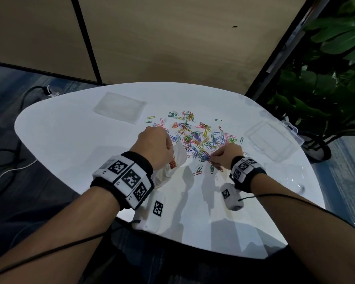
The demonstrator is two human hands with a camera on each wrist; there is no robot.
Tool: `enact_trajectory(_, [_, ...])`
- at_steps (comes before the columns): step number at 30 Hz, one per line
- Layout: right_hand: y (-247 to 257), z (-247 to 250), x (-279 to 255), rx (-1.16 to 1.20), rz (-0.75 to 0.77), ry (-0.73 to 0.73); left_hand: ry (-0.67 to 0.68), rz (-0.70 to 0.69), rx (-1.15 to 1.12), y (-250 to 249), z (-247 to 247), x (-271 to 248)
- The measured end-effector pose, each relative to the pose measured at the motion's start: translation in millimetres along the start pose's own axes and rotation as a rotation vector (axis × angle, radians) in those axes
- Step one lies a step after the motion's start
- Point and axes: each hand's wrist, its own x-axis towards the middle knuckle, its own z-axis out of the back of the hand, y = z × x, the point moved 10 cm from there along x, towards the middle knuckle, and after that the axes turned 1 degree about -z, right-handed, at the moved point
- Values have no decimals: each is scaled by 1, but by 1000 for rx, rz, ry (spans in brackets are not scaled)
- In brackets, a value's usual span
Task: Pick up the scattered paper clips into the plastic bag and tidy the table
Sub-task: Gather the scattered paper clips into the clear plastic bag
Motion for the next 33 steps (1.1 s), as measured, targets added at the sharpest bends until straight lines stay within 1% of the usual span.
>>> enact_trajectory(2, [-10,-6,-2,283,-83,108,13,-10,16,-5,-4,1])
enact_trajectory(3, [-8,-10,-6,475,-108,157,17,-11,23,-7,-7,1])
enact_trajectory(5, [10,-16,-19,867,-112,253,20,-9,29,-11,-12,2])
enact_trajectory(6, [25,-19,-28,1018,-86,318,17,-7,32,-12,-13,2])
enact_trajectory(8, [57,-14,-50,1227,-4,418,10,5,42,-13,-16,3])
enact_trajectory(10, [76,-9,-65,1327,46,472,-6,19,52,-14,-17,4])
enact_trajectory(12, [87,-10,-75,1284,82,507,-38,30,58,-15,-15,5])
enact_trajectory(14, [92,-16,-82,1158,116,515,-62,35,52,-17,-15,5])
enact_trajectory(16, [92,-17,-85,1030,133,450,-71,45,34,-18,-16,5])
enact_trajectory(18, [93,-11,-83,904,176,324,-69,53,19,-19,-17,6])
enact_trajectory(19, [95,-6,-82,828,213,273,-70,56,11,-19,-17,6])
enact_trajectory(22, [103,0,-84,589,316,192,-73,55,-18,-21,-17,7])
enact_trajectory(24, [114,1,-92,409,426,151,-55,56,-44,-20,-19,8])
enact_trajectory(25, [122,0,-98,275,504,146,-52,56,-49,-19,-19,8])
enact_trajectory(26, [130,-4,-106,126,579,164,-54,53,-51,-19,-19,8])
enact_trajectory(27, [134,-7,-110,32,627,202,-62,47,-51,-19,-18,7])
enact_trajectory(28, [133,-8,-108,9,631,238,-71,43,-51,-19,-17,7])
enact_trajectory(29, [131,-3,-103,77,610,272,-81,39,-52,-18,-14,6])
enact_trajectory(30, [125,6,-94,225,544,303,-92,38,-54,-17,-12,6])
enact_trajectory(31, [112,17,-78,394,471,304,-100,32,-57,-18,-9,5])
enact_trajectory(32, [98,31,-61,482,408,246,-104,27,-60,-19,-5,4])
enact_trajectory(33, [79,44,-40,462,349,140,-107,24,-62,-18,-2,3])
